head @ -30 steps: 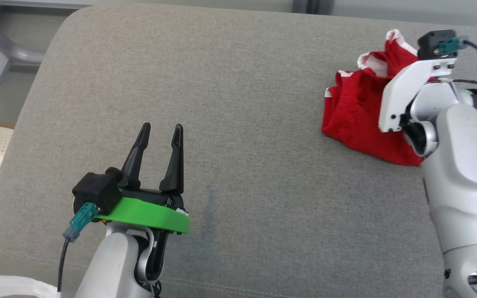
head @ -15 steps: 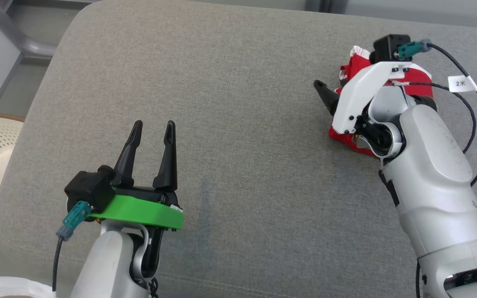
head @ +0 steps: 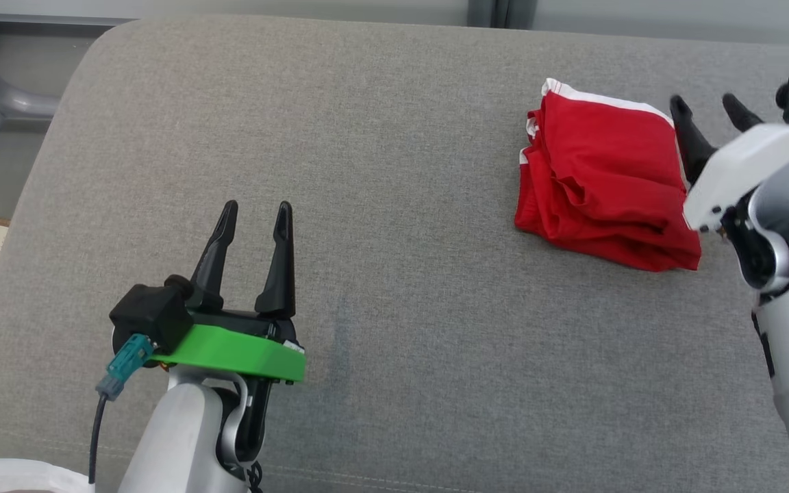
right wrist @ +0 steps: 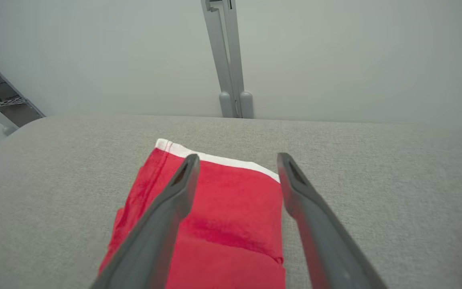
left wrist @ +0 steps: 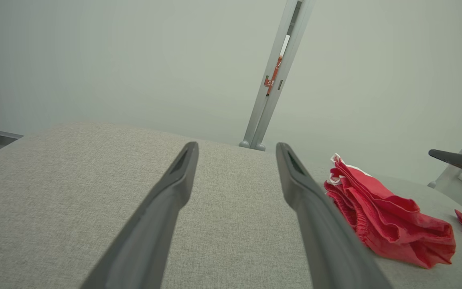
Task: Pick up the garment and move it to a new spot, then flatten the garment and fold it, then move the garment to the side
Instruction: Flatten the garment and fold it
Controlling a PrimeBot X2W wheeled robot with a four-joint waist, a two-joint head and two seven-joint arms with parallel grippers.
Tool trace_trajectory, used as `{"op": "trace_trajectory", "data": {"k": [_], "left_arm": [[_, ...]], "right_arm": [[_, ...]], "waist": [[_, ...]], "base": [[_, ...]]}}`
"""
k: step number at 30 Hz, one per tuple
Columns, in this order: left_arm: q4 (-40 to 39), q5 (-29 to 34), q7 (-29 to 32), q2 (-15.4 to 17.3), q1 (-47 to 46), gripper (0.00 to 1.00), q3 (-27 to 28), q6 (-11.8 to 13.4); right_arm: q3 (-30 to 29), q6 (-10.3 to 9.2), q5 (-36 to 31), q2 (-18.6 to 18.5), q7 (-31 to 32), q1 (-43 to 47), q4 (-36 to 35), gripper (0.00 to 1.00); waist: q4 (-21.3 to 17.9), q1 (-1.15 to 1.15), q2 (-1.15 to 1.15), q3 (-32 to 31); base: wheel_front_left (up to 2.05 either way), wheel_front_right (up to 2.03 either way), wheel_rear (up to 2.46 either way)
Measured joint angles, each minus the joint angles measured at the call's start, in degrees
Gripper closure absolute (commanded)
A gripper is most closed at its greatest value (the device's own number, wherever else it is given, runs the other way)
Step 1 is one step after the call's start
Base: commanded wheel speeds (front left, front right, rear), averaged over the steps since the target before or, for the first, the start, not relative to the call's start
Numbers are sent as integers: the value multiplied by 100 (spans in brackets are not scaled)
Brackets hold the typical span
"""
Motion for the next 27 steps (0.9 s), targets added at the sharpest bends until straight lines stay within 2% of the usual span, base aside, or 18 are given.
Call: {"op": "trace_trajectory", "data": {"k": [1, 2, 7, 12, 16, 18, 22, 23, 24, 27], "left_arm": [[-7, -1, 0, 0, -1, 0, -9, 0], [-11, -2, 0, 0, -2, 0, -22, -9], [-10, 10, 0, 1, -25, 0, 7, -26], [12, 48, 0, 1, -31, 0, 82, -40], [45, 78, 0, 1, -31, 0, 114, -41], [69, 92, 0, 1, -25, 0, 116, -41], [153, 130, 0, 0, 41, 0, 177, -31], [178, 137, 0, 0, 75, 0, 216, -23], [199, 138, 0, 0, 105, 0, 257, -15], [269, 141, 0, 2, 201, 0, 392, 15]], "right_arm": [[13, 0, -114, -37, -161, 141, 74, 82], [62, 0, -231, -43, -309, 272, 167, 100], [569, 0, -445, 213, -1009, 598, 591, 100], [1444, 0, -476, 743, -1526, 678, 1081, 100], [2063, 2, -126, 985, -1692, 672, 1295, 100], [2340, 1, 248, 1046, -1711, 692, 1267, 100], [2711, 1, 979, 1112, -1807, 777, 736, 100], [2713, 1, 1110, 1091, -1895, 805, 535, 53], [2685, 2, 1187, 1050, -1957, 826, 389, 0], [2374, 1, 1306, 833, -2165, 983, -90, 0]], "waist": [[5, 0, 0, 16], [11, 0, 0, 34], [35, 0, 0, 138], [35, 0, 0, 171], [7, 0, 0, 121], [-13, 0, 0, 72], [-83, 0, 0, -64], [-109, 0, 0, -110], [-133, 0, 0, -146], [-242, 0, 0, -274]], "base": [[0, 0, 0], [0, 0, 0], [0, 0, 0], [0, 0, 0], [0, 0, 0], [0, 0, 0], [0, 0, 0], [0, 0, 0], [0, 0, 0], [0, 0, 0]]}}
